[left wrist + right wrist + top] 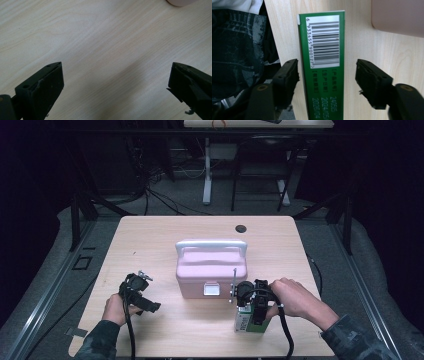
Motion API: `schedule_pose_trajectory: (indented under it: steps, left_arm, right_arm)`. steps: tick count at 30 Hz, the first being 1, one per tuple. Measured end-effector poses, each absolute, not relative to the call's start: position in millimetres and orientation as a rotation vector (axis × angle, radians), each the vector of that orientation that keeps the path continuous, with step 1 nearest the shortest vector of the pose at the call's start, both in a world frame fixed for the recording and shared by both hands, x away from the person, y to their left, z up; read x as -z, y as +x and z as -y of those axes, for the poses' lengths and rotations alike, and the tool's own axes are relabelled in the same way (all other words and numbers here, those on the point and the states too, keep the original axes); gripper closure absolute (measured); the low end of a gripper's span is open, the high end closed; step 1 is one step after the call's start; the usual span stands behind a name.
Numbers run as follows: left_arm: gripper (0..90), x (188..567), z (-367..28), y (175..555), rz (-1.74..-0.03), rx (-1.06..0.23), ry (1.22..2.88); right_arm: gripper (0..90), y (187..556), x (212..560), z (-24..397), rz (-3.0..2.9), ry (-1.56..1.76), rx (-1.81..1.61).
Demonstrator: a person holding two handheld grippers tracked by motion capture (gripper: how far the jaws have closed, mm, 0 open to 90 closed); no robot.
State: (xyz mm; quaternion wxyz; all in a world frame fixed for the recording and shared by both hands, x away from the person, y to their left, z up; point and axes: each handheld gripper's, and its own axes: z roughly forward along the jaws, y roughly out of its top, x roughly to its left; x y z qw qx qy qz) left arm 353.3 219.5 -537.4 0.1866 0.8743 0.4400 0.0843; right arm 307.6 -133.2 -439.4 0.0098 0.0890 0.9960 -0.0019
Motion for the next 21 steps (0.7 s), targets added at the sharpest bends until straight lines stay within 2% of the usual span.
schedule_pose_trajectory:
  steps: [17,21]
  left_arm:
    - [0.7,541,-217,356,-1.218,-0.225,2.474]
    - [0.9,541,-217,356,-1.214,-0.222,2.475]
  right_arm:
    - [59.0,308,455,133,-3.134,0.254,0.047]
    - [60.9,307,456,132,-3.132,0.243,0.038]
